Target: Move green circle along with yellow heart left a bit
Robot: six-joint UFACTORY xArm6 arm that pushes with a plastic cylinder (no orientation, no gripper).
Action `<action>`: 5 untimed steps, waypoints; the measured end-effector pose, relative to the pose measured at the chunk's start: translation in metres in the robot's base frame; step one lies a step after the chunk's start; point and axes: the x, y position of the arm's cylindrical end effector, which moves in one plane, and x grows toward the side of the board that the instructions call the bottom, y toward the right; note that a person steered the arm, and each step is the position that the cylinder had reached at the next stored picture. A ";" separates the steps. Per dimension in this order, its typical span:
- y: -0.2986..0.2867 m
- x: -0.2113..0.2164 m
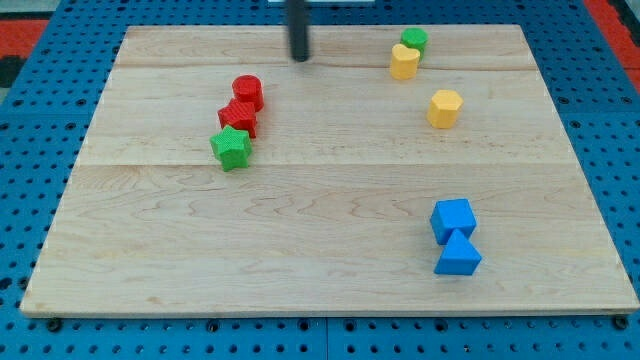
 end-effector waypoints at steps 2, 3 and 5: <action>0.134 -0.042; 0.192 -0.026; 0.073 -0.018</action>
